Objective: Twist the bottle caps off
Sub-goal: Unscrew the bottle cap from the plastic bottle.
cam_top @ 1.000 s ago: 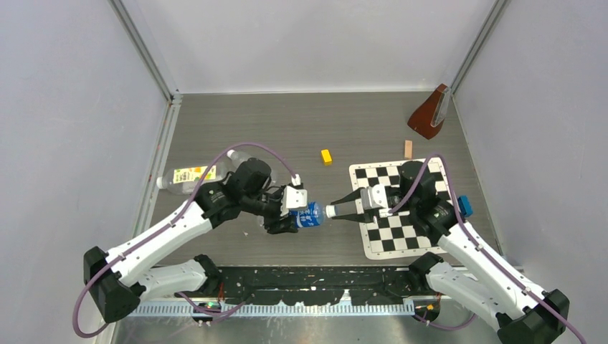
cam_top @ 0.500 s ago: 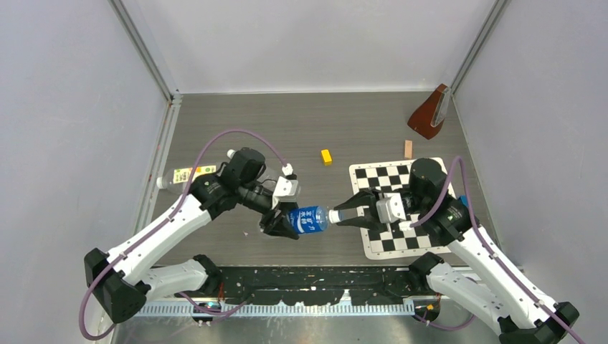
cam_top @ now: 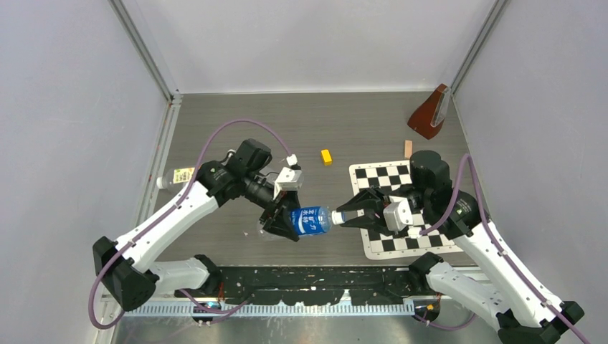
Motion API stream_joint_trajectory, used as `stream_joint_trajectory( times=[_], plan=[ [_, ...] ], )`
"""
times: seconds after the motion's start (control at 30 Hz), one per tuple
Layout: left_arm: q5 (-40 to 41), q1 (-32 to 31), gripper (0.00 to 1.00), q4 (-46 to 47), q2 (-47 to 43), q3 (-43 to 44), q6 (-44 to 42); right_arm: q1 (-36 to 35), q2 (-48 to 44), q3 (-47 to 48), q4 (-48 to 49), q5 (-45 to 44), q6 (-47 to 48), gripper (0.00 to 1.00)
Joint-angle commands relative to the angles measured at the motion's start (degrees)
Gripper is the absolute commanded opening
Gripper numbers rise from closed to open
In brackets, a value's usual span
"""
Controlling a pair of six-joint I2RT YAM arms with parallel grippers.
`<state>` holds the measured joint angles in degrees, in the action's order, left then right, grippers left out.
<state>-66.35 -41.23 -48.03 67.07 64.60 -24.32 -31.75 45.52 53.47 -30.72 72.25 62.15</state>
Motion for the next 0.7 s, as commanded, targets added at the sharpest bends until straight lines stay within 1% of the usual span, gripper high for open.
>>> stream_joint_trajectory(
  times=[0.0,0.07,0.13,0.17,0.2,0.23,0.27,0.3,0.33,0.37,0.4,0.43,0.47,0.5,0.53,0.57,0.6,0.67],
  plan=[
    [-16.44,-0.83,0.03,-6.80,0.82,5.45,-1.10,1.29,2.60,1.15,-6.83,-6.09,6.97,0.00],
    [-16.51,-0.61,0.04,-8.41,2.05,6.43,-1.25,1.29,2.92,1.53,-7.77,-6.07,8.06,0.00],
    [-15.16,-0.52,0.01,-10.97,2.57,7.25,-3.82,1.33,2.88,1.47,-7.88,-5.75,8.71,0.01],
    [-12.63,-0.52,0.00,-11.24,2.33,7.40,-4.85,1.33,2.72,1.29,-5.96,-5.73,8.35,0.00],
    [-8.26,-0.51,0.00,-9.14,1.65,6.40,-3.12,1.34,2.09,0.27,-4.14,-6.14,5.81,0.01],
    [-3.66,-0.47,0.00,-6.39,0.55,5.15,-0.14,1.29,1.58,-0.50,0.91,-6.63,3.16,0.01],
    [0.73,-0.51,0.00,-4.75,-1.09,3.90,-0.04,1.28,0.18,-2.68,4.39,-7.86,-3.22,0.08],
    [5.48,-0.51,0.00,-1.82,-2.06,1.92,1.24,1.35,-1.46,-3.86,11.55,-8.72,-10.39,0.15],
    [9.75,-0.51,0.00,0.15,-3.83,0.36,2.18,1.30,-2.31,-6.81,15.46,-11.10,-14.74,0.31],
    [14.23,-0.51,0.00,1.03,-4.85,-0.69,1.78,1.33,-3.98,-8.57,25.39,-12.67,-24.39,0.37],
    [17.61,-0.51,0.00,1.70,-5.68,-1.61,1.28,1.33,-4.71,-11.86,30.52,-16.53,-30.00,0.48],
    [20.59,-0.51,0.00,1.60,-6.19,-2.05,0.38,1.31,-5.76,-13.20,39.33,-18.50,-39.17,0.52],
    [24.26,-0.51,0.00,1.80,-6.49,-2.50,0.28,1.33,-6.13,-15.08,42.23,-22.65,-43.28,0.59],
    [27.91,-0.56,0.00,2.20,-6.66,-2.86,0.39,1.33,-6.36,-15.47,45.84,-24.64,-50.07,0.62],
    [31.64,-0.54,0.00,2.65,-6.64,-3.15,0.24,1.34,-6.34,-15.69,46.63,-27.61,-52.64,0.66],
    [35.56,-0.52,0.00,3.07,-6.46,-3.42,-0.17,1.31,-5.99,-15.60,47.02,-28.70,-56.37,0.67],
    [37.68,-0.52,0.00,3.35,-6.20,-3.69,-0.95,1.33,-5.72,-15.55,47.05,-30.47,-57.90,0.68],
    [42.77,-0.87,0.00,5.22,-5.73,-4.63,-1.67,1.34,-4.77,-15.82,48.06,-33.85,-64.50,0.69]
  ],
)
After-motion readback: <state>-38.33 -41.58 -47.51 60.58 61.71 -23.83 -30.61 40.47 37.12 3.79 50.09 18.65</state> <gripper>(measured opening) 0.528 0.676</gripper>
